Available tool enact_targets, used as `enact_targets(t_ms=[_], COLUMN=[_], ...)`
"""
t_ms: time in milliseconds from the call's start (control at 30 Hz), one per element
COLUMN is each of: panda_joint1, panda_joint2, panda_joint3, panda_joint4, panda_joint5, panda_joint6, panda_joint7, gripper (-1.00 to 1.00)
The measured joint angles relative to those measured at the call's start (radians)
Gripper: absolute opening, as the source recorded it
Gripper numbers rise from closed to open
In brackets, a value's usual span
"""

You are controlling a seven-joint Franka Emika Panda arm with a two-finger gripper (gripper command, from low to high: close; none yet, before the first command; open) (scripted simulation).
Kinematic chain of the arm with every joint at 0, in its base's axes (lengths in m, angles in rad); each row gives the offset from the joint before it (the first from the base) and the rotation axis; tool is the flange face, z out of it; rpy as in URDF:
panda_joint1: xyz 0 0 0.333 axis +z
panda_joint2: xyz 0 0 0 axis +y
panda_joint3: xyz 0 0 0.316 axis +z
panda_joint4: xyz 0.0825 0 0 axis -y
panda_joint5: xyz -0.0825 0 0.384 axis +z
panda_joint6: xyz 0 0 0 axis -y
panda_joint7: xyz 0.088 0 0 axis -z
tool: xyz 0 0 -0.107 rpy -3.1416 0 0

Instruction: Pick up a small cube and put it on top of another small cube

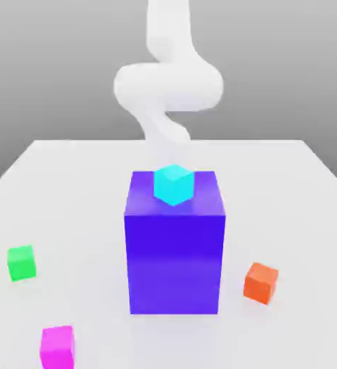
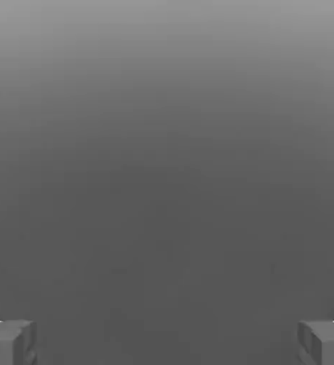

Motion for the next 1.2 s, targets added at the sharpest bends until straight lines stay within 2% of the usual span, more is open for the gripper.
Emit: enact_targets(t_ms=[333, 567, 767, 933, 1100, 1133, 1200], panda_joint1=[0.069, 0.067, 0.017, -0.021, -0.093, -0.105, -0.105], panda_joint2=[0.367, 0.623, 0.835, 0.999, 1.178, 1.201, 1.201], panda_joint3=[-0.172, -0.245, -0.258, -0.276, -0.201, -0.187, -0.187], panda_joint4=[-0.022, -0.036, -0.05, -0.065, -0.034, -0.029, -0.029], panda_joint5=[0.113, 0.207, 0.249, 0.228, 0.297, 0.309, 0.309], panda_joint6=[0.115, 0.192, 0.263, 0.33, 0.453, 0.47, 0.47], panda_joint7=[-0.255, -0.443, -0.577, -0.648, -0.722, -0.731, -0.731], gripper=[0.0, 0.0, 0.0, 0.0, 0.0, -1.0, -1.0])
